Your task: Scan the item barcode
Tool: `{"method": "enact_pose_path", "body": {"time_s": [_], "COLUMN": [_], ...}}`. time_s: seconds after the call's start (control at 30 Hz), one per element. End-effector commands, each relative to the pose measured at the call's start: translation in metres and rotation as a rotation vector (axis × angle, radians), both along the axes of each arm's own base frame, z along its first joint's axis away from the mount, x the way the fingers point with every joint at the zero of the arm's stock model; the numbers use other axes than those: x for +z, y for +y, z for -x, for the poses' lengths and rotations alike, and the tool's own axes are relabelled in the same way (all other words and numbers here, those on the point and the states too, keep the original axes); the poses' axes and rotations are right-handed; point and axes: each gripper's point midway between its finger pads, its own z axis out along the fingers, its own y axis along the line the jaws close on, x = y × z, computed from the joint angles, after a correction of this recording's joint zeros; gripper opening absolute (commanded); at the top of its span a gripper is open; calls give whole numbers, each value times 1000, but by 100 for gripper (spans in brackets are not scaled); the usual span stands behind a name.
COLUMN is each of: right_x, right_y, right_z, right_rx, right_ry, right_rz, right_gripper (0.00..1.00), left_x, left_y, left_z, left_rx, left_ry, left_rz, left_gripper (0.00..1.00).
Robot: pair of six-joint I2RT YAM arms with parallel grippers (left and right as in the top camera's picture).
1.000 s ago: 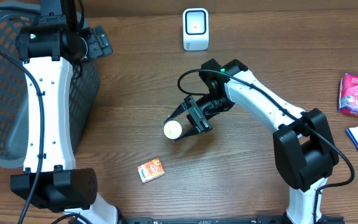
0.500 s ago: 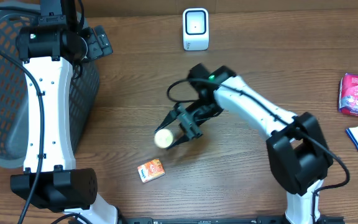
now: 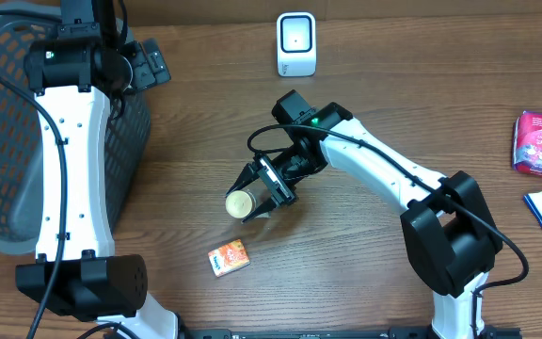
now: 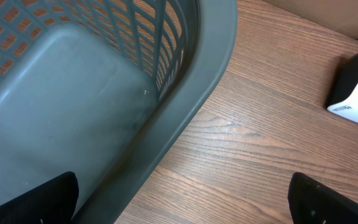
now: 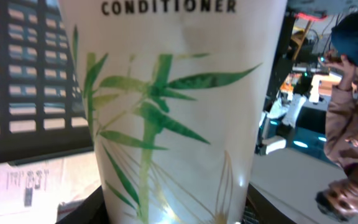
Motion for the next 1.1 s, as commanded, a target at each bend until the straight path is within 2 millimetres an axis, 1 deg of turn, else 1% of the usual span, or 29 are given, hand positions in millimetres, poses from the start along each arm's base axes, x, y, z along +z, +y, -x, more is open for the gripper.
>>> {"method": "enact_pose_path", "body": {"time_s": [0.0, 0.1, 0.17, 0.23, 0.27, 0.37, 0.47, 0.57, 0.6, 0.63, 0.67, 0.7, 0.73, 0.77, 0.8, 0.83, 0.9, 0.93, 0.97, 1.0, 1.07], "right_x": [17, 15, 6, -4, -11, -22, -26, -27, -27, -28, -32, -46, -53, -61, -69, -77, -90, -95, -98, -100, -100], "right_y": [0, -4, -10, -18, -24, -41, -59, -69, -71, -73, -75, -83, -87, -93, -99, -108, -127, -138, -143, -146, -144], "right_z": [-5, -11, -19, -31, -39, -58, -74, -84, -86, -89, -93, -103, -110, -115, -118, -118, -118, -119, -120, -121, -123], "right_rx": [-18, -34, -61, -85, -102, -151, -195, -212, -204, -188, -169, -110, -68, 18, 111, 197, 305, 335, 345, 335, 290], "right_ry": [-49, -54, -77, -132, -166, -207, -220, -250, -282, -336, -400, -583, -685, -833, -948, -1023, -1076, -1080, -1080, -1074, -1062], "right_rz": [3, 14, 52, 94, 122, 187, 215, 210, 195, 176, 173, 205, 218, 226, 237, 272, 367, 438, 466, 467, 411], "right_gripper": [46, 46, 46, 55, 57, 55, 55, 56, 58, 62, 69, 88, 94, 99, 100, 100, 100, 100, 100, 100, 100], "left_x": [-6, -5, -6, -6, -6, -6, -6, -5, -6, -6, -6, -6, -6, -6, -6, -5, -6, -6, -5, -6, -6], "left_y": [-1, -1, -1, -1, -1, -1, -1, -1, -1, -1, -1, -1, -1, -1, -1, -1, -1, -1, -1, -1, -1], "left_z": [-1, -1, -1, -1, -1, -1, -1, -1, -1, -1, -1, -1, -1, -1, -1, -1, -1, -1, -1, -1, -1], "left_rx": [-4, -4, -4, -4, -4, -4, -4, -4, -4, -4, -4, -4, -4, -4, -4, -4, -4, -4, -4, -4, -4], "left_ry": [15, 16, 16, 15, 16, 16, 15, 16, 16, 15, 15, 15, 16, 16, 15, 16, 15, 15, 16, 16, 16], "left_rz": [4, 4, 4, 4, 4, 4, 4, 4, 4, 4, 4, 4, 4, 4, 4, 4, 4, 4, 4, 4, 4], "left_gripper": [100, 100, 100, 100, 100, 100, 100, 100, 100, 100, 100, 100, 100, 100, 100, 100, 100, 100, 100, 100, 100]}}
